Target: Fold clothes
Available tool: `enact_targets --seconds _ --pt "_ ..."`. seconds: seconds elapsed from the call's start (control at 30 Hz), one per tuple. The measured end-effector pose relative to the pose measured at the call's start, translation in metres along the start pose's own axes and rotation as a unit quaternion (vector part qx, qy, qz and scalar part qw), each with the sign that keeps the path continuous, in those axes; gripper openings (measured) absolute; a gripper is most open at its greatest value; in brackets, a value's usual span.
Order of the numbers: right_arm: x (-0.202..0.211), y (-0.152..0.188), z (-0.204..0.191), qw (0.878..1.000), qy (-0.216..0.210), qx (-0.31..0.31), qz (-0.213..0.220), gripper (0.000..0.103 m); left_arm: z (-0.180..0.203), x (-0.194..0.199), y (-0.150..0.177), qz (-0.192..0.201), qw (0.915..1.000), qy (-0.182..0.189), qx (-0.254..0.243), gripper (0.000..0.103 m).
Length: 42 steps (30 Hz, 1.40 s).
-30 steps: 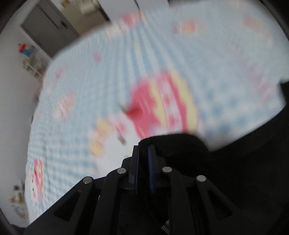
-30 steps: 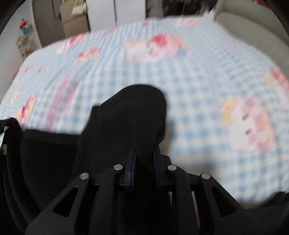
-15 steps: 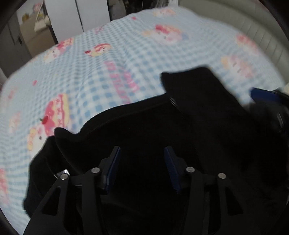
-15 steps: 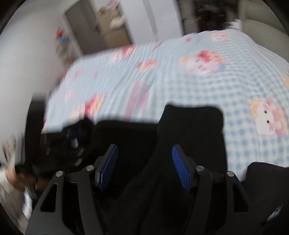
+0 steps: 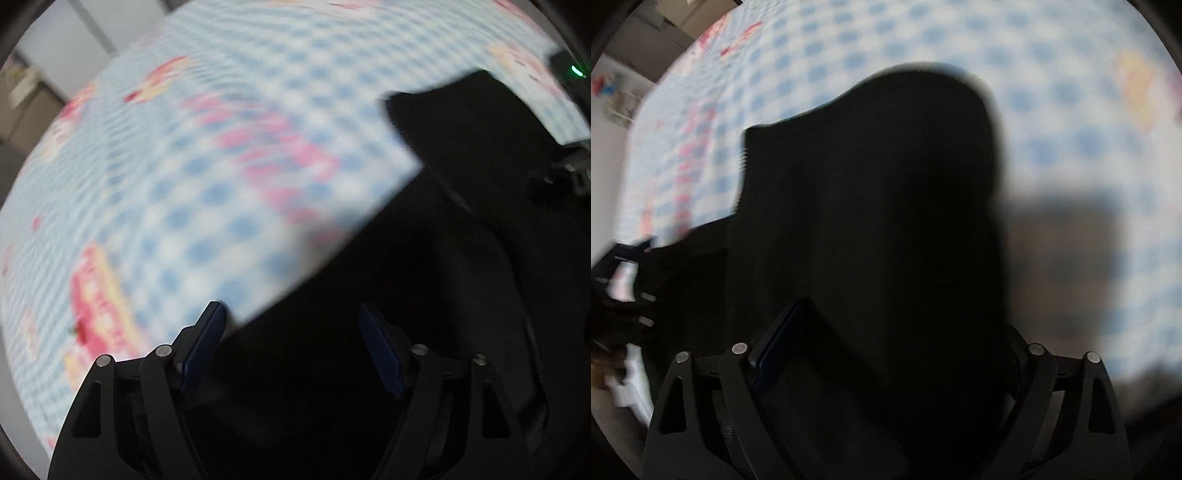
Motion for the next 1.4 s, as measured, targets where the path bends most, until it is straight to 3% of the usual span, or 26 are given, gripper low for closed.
enact_targets --seconds 0.03,0.07,0.1,0.13,0.23,0.33,0.43,0.5,0.6,0.67,0.7,0.77,0.8,0.9,1.0,1.13,1.17,1.2,1.23,1.27,1.3,1.4 --pt "0.004 0.004 -0.006 1.000 -0.017 0.019 0.011 0.079 0.007 0.001 -0.001 0.001 0.9999 -0.003 -0.014 0.039" --pt "0.010 0.009 -0.012 0.999 -0.023 0.044 0.022 0.055 0.015 0.001 -0.001 0.002 0.9996 -0.008 -0.028 0.020" --pt "0.013 0.012 -0.017 0.998 -0.017 0.059 0.031 0.040 0.021 0.001 -0.002 -0.003 0.9992 -0.018 -0.037 0.009" --pt "0.016 0.014 -0.020 0.997 -0.011 0.073 0.038 0.015 0.026 0.002 -0.003 -0.005 0.9986 -0.033 -0.042 0.008" --pt "0.029 0.022 -0.029 0.992 -0.005 0.101 0.070 0.012 0.030 0.014 -0.012 0.009 0.9971 -0.067 -0.035 0.007" --pt "0.058 0.033 -0.038 0.983 0.009 0.124 0.136 0.011 0.021 0.053 -0.030 0.072 0.9926 -0.097 -0.004 0.007" --pt "0.091 0.042 -0.035 0.969 0.028 0.125 0.212 0.011 0.014 0.063 -0.048 0.090 0.9891 -0.115 0.016 0.007" --pt "0.104 0.041 -0.026 0.962 0.043 0.108 0.248 0.011 0.012 0.043 -0.056 0.079 0.9879 -0.127 0.039 0.008" --pt "0.071 0.027 -0.004 0.976 0.063 0.070 0.198 0.014 0.014 -0.020 -0.063 -0.002 0.9915 -0.094 0.090 0.018" --pt "0.059 0.023 0.003 0.984 0.050 0.049 0.165 0.019 0.016 -0.028 -0.057 -0.016 0.9888 -0.093 0.116 0.019" --pt "0.055 0.022 0.006 0.987 0.040 0.040 0.150 0.021 0.014 -0.017 -0.054 0.002 0.9871 -0.085 0.136 0.024" --pt "0.073 0.024 0.004 0.986 0.011 0.032 0.165 0.034 0.008 0.024 -0.044 0.073 0.9791 -0.038 0.186 0.042" --pt "0.086 0.025 0.001 0.984 -0.005 0.031 0.178 0.040 0.008 0.043 -0.036 0.104 0.9734 -0.015 0.203 0.057" --pt "0.129 0.044 -0.014 0.978 -0.051 0.040 0.201 0.052 0.022 0.067 -0.017 0.138 0.9596 0.112 0.219 0.061" --pt "0.145 0.064 -0.032 0.976 -0.060 0.074 0.197 0.062 0.060 0.054 -0.009 0.118 0.9550 0.172 0.210 0.059" --pt "0.131 0.085 -0.035 0.975 0.023 0.120 0.184 0.062 0.106 0.025 -0.009 0.070 0.9573 0.197 0.199 0.056" --pt "0.128 0.088 -0.030 0.975 0.042 0.120 0.183 0.062 0.115 0.018 -0.010 0.061 0.9589 0.196 0.196 0.050" --pt "0.129 0.090 -0.021 0.976 0.048 0.113 0.179 0.062 0.123 0.011 -0.011 0.052 0.9603 0.194 0.194 0.019" --pt "0.131 0.091 -0.012 0.978 0.048 0.102 0.175 0.062 0.127 0.015 -0.012 0.056 0.9641 0.179 0.188 0.010" --pt "0.134 0.092 -0.004 0.980 0.045 0.092 0.172 0.062 0.130 0.020 -0.013 0.062 0.9679 0.162 0.182 0.008" --pt "0.138 0.093 0.001 0.980 0.040 0.088 0.174 0.062 0.130 0.042 -0.006 0.093 0.9688 0.136 0.185 0.007" --pt "0.151 0.099 0.002 0.976 0.025 0.092 0.196 0.062 0.128 0.118 0.018 0.191 0.9601 0.050 0.198 0.006"
Point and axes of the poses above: each gripper's, at about its wrist camera, not at the fingertips, and x roughly against the way its jaws point, z to its right, y to its underside, the point moved 1 cm from there along -x, roughly the way its jaws point, and after that the axes turned 14 degrees about -x, right-handed, at the moved point
